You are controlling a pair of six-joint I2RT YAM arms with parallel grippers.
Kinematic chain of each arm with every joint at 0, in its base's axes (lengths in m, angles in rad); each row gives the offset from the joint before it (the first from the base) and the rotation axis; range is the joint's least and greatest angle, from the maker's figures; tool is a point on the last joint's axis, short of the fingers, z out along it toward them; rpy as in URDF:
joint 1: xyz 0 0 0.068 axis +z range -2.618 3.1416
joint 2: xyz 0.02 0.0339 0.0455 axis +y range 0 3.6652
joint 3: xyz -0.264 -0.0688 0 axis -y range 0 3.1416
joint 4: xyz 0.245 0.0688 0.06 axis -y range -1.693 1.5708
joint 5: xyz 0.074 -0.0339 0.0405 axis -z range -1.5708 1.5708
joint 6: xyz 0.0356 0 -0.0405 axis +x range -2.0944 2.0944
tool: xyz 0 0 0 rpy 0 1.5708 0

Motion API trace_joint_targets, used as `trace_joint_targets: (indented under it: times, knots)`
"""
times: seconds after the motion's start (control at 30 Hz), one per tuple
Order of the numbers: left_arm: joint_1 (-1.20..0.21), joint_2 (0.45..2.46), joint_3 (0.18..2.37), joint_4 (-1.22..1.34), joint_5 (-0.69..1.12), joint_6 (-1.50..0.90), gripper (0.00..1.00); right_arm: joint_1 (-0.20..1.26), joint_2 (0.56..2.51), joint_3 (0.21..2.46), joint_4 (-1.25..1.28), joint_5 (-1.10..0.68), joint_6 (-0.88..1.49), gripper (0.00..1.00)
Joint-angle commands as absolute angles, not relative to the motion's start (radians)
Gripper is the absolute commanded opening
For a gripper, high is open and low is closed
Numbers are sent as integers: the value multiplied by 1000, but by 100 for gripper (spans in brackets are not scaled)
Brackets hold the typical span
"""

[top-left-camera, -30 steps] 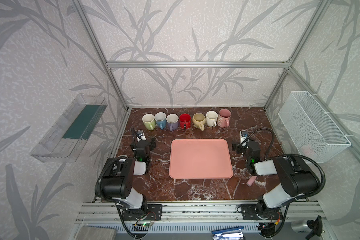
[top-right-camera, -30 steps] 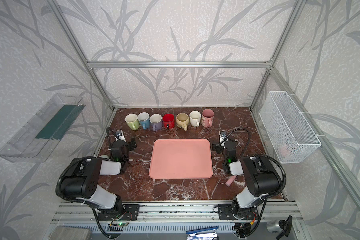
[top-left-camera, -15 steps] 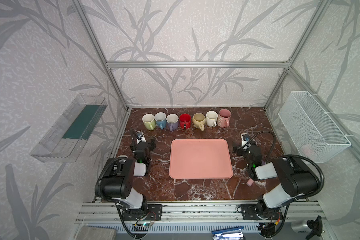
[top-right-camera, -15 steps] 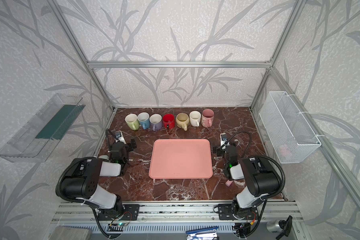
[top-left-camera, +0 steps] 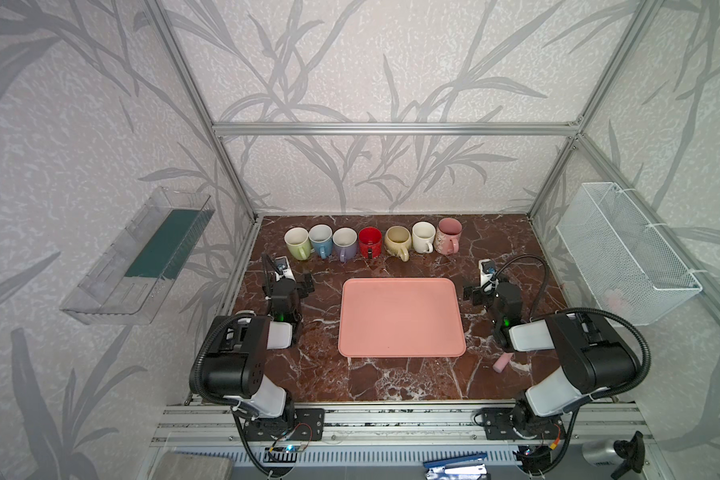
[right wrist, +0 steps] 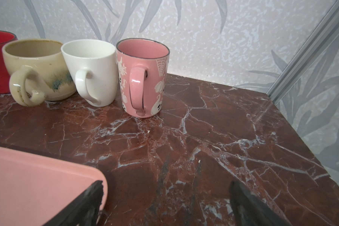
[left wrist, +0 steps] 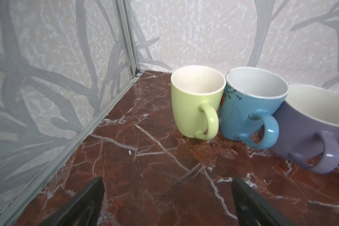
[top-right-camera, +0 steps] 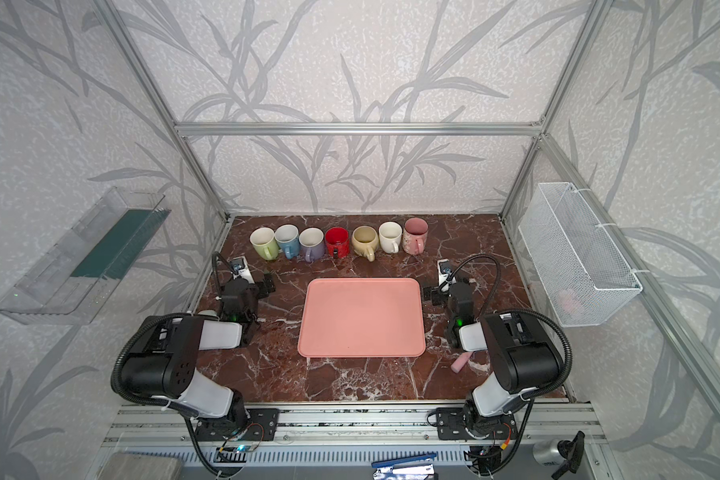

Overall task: Turn the mug right side up
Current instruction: Reset both arms

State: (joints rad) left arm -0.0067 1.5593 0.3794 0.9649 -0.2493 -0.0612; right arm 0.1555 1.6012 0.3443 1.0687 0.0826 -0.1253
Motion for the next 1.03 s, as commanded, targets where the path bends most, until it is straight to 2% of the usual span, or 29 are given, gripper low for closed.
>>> trace_joint_targets:
  times: [0.0,0.3,0.37,0.43,0.47,0.57,0.7,0.83,0.9,1.0]
  knots:
    - [-13,1577,361,999,-261,-37,99,158,1592,333,1067,104,-123,99]
    - [-3,1565,363,974,-206,-35,99,158,1593,332,1070,104,-123,99]
    - [-6,1562,285,1108,-243,-47,99,158,1598,303,1128,109,-121,99]
    - [-4,1591,162,1371,-309,-87,99,158,1615,242,1255,110,-123,99]
    - [8,1586,144,1401,-290,-98,99,158,1627,215,1316,100,-126,99]
    - [8,1563,253,1170,-281,-81,99,158,1634,203,1359,47,-142,99]
    - [4,1522,383,858,-259,-80,99,158,1609,270,1202,76,-135,99]
    - [2,1578,358,1009,-259,-50,99,158,1595,332,1072,121,-117,99]
    - [2,1547,382,899,-267,-74,99,158,1596,334,1072,122,-117,99]
    - [1,1579,360,1001,-265,-54,99,158,1595,335,1071,122,-117,99]
